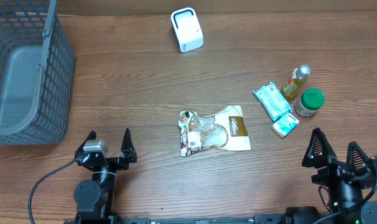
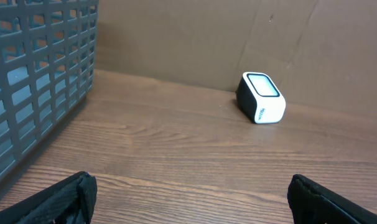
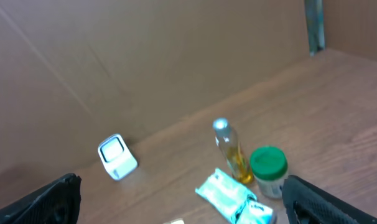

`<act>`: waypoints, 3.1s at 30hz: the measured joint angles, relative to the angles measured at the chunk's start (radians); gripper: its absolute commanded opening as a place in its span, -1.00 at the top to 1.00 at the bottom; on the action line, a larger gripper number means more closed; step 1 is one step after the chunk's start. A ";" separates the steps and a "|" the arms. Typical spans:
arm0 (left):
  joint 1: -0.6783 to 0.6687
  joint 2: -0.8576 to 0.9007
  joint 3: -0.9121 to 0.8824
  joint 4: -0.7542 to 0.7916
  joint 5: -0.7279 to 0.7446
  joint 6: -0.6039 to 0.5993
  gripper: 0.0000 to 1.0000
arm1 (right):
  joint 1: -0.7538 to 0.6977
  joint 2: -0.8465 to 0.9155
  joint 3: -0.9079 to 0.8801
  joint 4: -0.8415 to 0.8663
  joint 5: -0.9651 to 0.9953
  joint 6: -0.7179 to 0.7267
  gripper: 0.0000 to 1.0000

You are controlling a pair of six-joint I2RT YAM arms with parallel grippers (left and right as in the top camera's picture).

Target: Scan the item barcode

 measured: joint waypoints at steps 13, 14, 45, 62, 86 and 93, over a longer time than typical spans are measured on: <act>0.000 -0.001 0.000 0.000 0.000 0.000 -0.99 | -0.002 -0.158 -0.314 0.713 -0.055 -0.001 -1.00; 0.000 -0.001 0.000 0.000 0.000 0.000 -0.99 | -0.001 -0.158 -0.346 0.795 -0.060 -0.001 -1.00; 0.000 -0.001 0.000 0.000 0.000 0.000 -0.99 | -0.002 -0.159 -0.761 0.720 -0.169 -0.183 -1.00; 0.000 -0.001 0.000 0.000 0.000 0.000 -0.99 | -0.001 -0.159 -0.761 0.718 -0.180 -0.227 -1.00; 0.000 -0.001 0.000 0.000 0.000 0.000 -0.99 | -0.001 -0.159 -0.761 0.718 -0.180 -0.229 -1.00; 0.000 -0.001 0.000 0.000 0.000 0.000 -0.99 | -0.002 -0.159 -0.761 0.718 -0.180 -0.229 -1.00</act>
